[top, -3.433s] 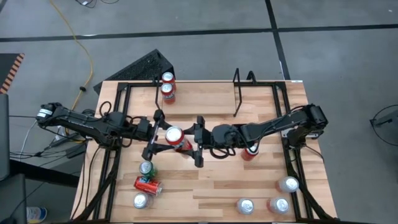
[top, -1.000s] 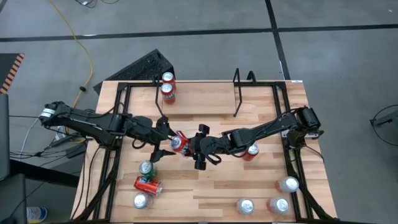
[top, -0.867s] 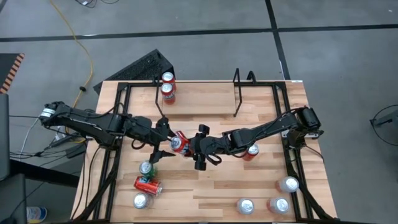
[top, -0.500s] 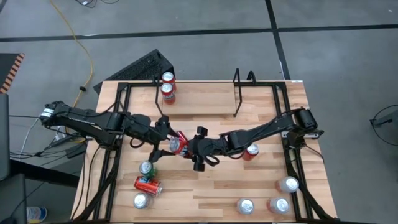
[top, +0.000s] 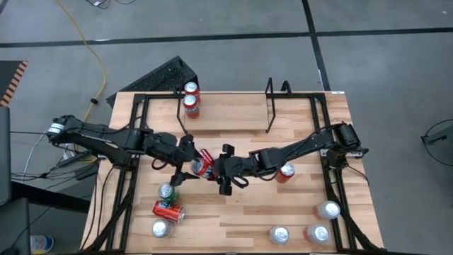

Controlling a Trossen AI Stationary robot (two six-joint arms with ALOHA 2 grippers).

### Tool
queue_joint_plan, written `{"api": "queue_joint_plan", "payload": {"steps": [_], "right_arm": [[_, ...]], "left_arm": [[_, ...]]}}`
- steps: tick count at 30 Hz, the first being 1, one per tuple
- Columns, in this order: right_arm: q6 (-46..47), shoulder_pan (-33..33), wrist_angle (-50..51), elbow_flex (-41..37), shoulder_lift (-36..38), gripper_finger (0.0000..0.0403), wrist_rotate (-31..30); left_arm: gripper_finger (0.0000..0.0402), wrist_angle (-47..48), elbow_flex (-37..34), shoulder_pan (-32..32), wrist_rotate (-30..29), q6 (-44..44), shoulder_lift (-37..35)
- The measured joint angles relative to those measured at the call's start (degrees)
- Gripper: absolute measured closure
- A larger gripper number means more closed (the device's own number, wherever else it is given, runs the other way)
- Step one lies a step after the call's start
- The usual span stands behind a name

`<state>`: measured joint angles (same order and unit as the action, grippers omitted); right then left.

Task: Place canned beverage on shelf
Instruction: Put the red soda can on the shelf and align with the other red soda cans

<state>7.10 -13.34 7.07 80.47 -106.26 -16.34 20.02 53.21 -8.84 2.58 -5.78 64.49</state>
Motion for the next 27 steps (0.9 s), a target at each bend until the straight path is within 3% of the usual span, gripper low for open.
{"api": "queue_joint_plan", "payload": {"steps": [19, 27], "right_arm": [[0.0, 0.0, 0.2, 0.0, 0.0, 0.0173, 1.5], [0.1, -0.1, 0.4, 0.0, 0.0, 0.0173, 1.7]], "left_arm": [[0.0049, 1.3, 3.7, 0.0, 2.6, 0.6, 4.1], [0.0049, 3.5, 5.8, 0.0, 4.3, 1.0, 10.1]]}}
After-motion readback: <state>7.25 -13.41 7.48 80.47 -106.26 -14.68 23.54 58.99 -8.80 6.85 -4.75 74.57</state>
